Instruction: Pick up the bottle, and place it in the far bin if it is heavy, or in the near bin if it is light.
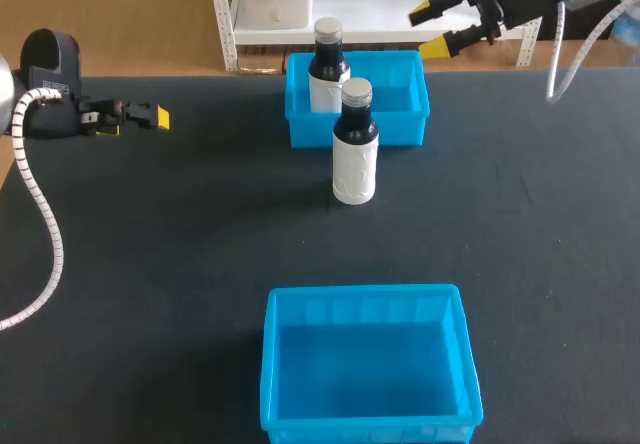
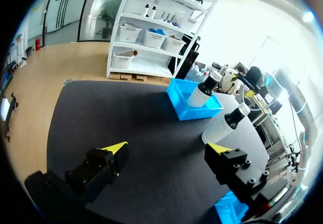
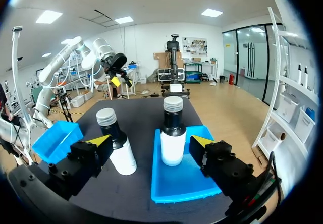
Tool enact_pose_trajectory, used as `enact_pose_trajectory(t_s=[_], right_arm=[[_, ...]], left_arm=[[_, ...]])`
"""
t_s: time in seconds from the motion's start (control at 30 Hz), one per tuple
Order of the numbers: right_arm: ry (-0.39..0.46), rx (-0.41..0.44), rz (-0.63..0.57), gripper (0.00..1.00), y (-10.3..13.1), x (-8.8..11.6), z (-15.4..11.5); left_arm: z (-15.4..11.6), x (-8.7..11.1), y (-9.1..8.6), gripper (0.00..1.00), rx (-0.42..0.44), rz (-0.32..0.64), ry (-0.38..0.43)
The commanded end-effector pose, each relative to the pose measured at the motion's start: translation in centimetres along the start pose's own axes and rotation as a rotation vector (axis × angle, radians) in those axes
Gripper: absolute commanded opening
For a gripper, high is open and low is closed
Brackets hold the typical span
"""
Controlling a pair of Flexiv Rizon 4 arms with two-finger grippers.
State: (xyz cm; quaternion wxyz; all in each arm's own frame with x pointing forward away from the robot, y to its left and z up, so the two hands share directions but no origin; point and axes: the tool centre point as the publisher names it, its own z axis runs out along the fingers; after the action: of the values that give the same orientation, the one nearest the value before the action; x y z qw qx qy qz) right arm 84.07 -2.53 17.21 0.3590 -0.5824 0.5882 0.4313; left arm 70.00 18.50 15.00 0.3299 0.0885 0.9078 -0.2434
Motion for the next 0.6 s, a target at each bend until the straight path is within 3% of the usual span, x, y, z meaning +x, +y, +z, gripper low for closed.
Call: enact_pose_trajectory(t_s=[0.03, 0.4, 0.6], right_arm=[[-0.002, 0.144, 0.0, 1.0, 3.7, 0.2, -0.2], [0.001, 0.183, 0.016, 1.0, 7.7, 1.2, -0.1], [0.004, 0.244, 0.018, 1.0, 9.2, 1.4, 0.5]], left_arm=[[0.0, 0.0, 0.0, 1.0, 0.0, 0.0, 0.0], [0.0, 0.0, 0.0, 1.0, 0.0, 0.0, 0.0], [0.0, 0.0, 0.0, 1.0, 0.0, 0.0, 0.0]])
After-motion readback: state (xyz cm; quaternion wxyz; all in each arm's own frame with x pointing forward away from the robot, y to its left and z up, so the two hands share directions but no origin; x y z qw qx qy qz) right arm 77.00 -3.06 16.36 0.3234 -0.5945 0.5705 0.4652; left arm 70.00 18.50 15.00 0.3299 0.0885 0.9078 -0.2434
